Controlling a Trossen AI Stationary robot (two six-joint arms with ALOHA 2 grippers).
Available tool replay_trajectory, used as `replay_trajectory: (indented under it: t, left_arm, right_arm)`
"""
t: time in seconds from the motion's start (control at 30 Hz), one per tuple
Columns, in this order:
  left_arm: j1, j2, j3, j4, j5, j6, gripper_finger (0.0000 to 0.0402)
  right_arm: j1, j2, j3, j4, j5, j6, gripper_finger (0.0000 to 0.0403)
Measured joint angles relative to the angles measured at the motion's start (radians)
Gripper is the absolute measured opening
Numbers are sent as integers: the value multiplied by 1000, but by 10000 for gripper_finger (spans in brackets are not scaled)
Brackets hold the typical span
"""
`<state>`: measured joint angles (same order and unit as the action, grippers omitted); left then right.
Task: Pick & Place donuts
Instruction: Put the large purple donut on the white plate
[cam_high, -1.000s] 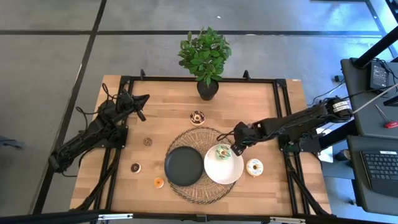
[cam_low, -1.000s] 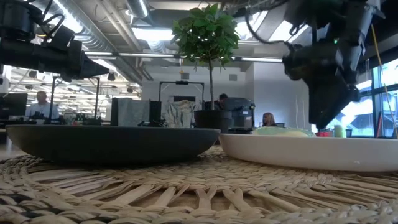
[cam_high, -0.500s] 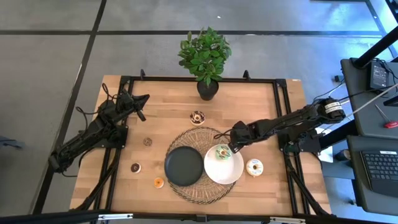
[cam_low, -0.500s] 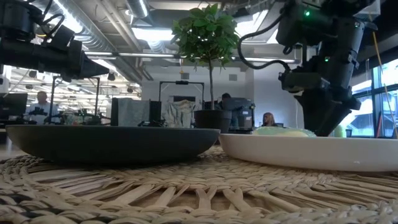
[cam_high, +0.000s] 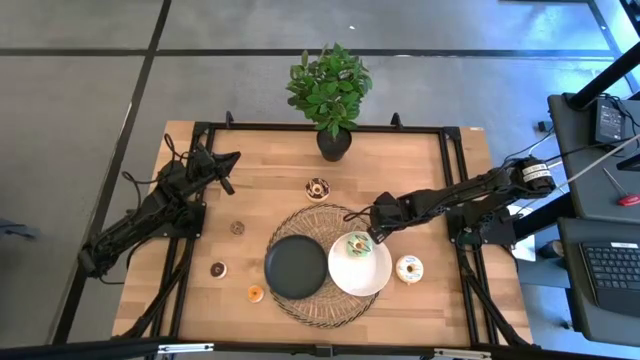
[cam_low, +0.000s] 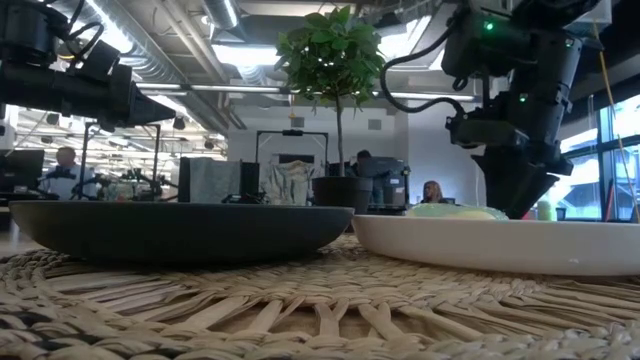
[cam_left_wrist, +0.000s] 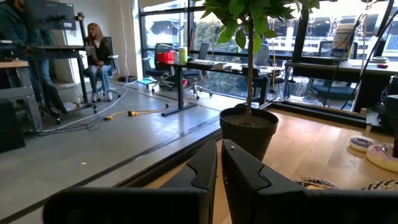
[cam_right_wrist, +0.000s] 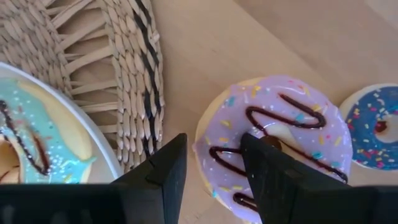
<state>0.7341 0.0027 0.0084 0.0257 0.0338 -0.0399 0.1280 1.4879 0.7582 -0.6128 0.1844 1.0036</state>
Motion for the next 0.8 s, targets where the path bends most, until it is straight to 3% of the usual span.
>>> replay_trajectory:
  t: [0.33, 0.6, 0.8]
  left_arm:
    - [0, 0, 0, 0, 0, 0, 20]
    - [0, 0, 0, -6, -41, 0, 20]
    - [0, 0, 0, -9, -44, 0, 20]
  right_arm:
    - [0, 0, 2, -7, 0, -15, 158]
    - [0, 0, 90, -132, 53, -65, 158]
    - [-8, 9, 72, -130, 15, -64, 158]
